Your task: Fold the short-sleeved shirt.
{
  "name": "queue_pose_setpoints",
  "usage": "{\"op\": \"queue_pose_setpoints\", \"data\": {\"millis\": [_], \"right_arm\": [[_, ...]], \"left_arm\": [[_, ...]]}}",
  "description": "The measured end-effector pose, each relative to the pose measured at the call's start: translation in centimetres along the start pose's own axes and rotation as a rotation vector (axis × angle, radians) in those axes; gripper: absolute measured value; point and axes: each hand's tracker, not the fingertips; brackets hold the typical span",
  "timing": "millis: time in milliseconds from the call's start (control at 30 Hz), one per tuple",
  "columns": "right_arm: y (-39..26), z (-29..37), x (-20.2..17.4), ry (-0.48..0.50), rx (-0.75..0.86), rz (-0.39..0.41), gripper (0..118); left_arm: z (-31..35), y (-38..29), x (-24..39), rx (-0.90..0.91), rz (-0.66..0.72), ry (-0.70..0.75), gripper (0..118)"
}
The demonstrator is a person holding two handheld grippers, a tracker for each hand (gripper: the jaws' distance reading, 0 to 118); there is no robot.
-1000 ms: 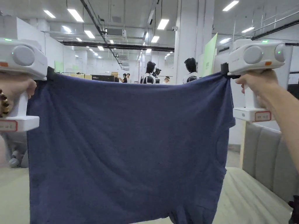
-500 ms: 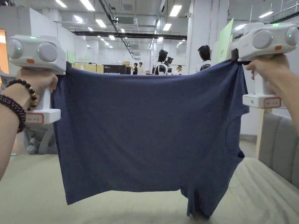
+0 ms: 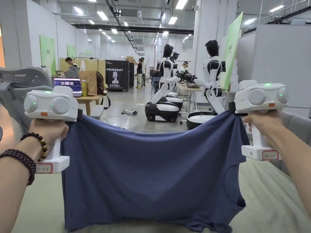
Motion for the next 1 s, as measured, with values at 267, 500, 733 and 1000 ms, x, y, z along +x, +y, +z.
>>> {"op": "queue_pose_setpoints", "data": {"millis": [267,500,733,1000], "right_arm": [[-1.8,7.5,1.0,0.010,0.031,-0.012,2],[-9.8,16.9,1.7,0.004,0.028,-0.013,2],[-22.6,26.1,2.6,0.046,0.006,0.023,2],[-37.3,30.5,2.1,0.127,-0.156,0.119,2]], "left_arm": [[6.9,-2.4,-1.9,0.042,0.028,-0.033,2],[15.2,-9.1,-3.2,0.038,0.093,-0.074,2],[24.0,-19.4,-4.3,0.045,0.123,-0.149,2],[28.4,-32.2,-5.1,-0.083,0.042,-0.151,2]]}}
